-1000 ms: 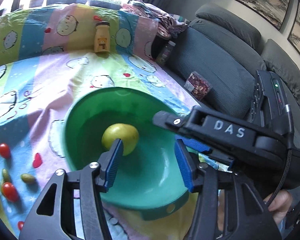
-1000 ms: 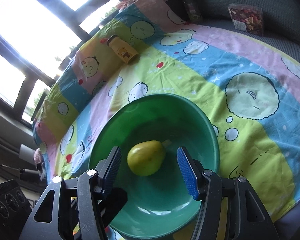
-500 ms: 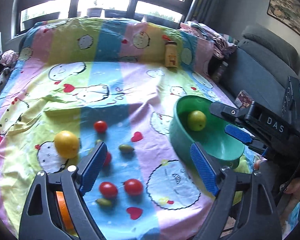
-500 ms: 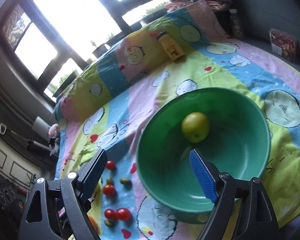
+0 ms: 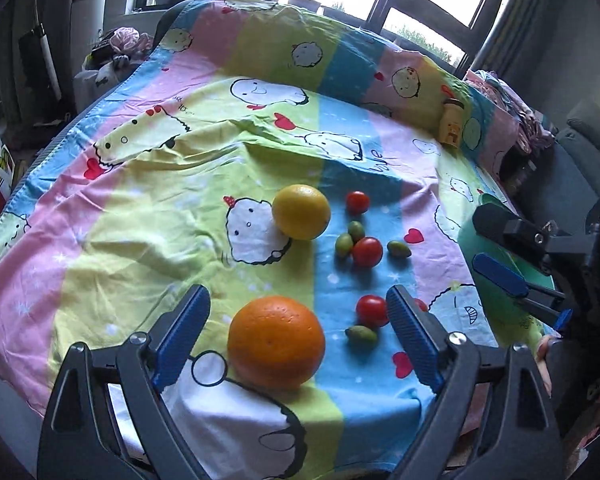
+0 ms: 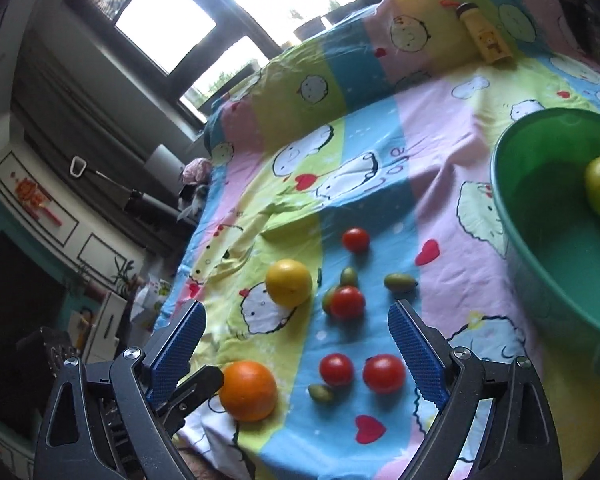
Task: Organize fruits
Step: 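Move the right tool back toward the orange, then close the right tool's fingers around the orange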
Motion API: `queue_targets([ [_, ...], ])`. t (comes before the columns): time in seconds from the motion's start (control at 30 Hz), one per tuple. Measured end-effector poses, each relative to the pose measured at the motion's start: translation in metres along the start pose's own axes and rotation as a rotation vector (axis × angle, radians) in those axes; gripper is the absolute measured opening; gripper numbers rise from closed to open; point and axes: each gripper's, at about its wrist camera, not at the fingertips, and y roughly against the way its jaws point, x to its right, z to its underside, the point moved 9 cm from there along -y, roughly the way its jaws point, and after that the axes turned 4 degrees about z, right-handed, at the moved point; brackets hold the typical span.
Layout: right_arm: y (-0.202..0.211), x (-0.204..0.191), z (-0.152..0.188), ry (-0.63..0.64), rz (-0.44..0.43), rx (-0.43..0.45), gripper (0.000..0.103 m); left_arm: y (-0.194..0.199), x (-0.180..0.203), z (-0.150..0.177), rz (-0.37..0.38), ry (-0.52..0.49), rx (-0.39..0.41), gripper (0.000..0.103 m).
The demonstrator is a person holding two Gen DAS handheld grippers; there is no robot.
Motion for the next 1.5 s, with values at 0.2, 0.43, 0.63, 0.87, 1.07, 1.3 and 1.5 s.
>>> queue_targets([
  [0.2,-0.012,-0.007,0.016,0.031,0.051,-0.054,0.093,-0.002,-0.01,0.013,-0.001,-0.001,-0.03,0.09],
  [0.43,-0.023,-0.025,0.03,0.035,-0.021,-0.136,0.093,0.001,-0.014,0.018,0.039,0.04,-0.045,0.09],
  [0.63,-0.031,-0.039,0.04,0.052,-0.045,-0.18,0.093,0.0,-0.013,0.023,0.055,0.034,-0.072,0.09],
  [0.87,-0.047,-0.054,0.054,0.048,-0.107,-0.252,0.093,-0.008,-0.017,0.029,0.08,0.069,-0.112,0.089],
  [1.07,-0.065,-0.06,0.065,0.031,-0.141,-0.326,0.086,-0.011,-0.016,0.032,0.078,0.067,-0.125,0.088],
  [1.3,-0.079,-0.06,0.074,0.019,-0.142,-0.385,0.076,-0.015,-0.016,0.033,0.084,0.076,-0.143,0.084],
  [1.5,-0.085,-0.065,0.079,0.036,-0.143,-0.407,0.076,-0.018,-0.017,0.034,0.079,0.071,-0.15,0.08],
])
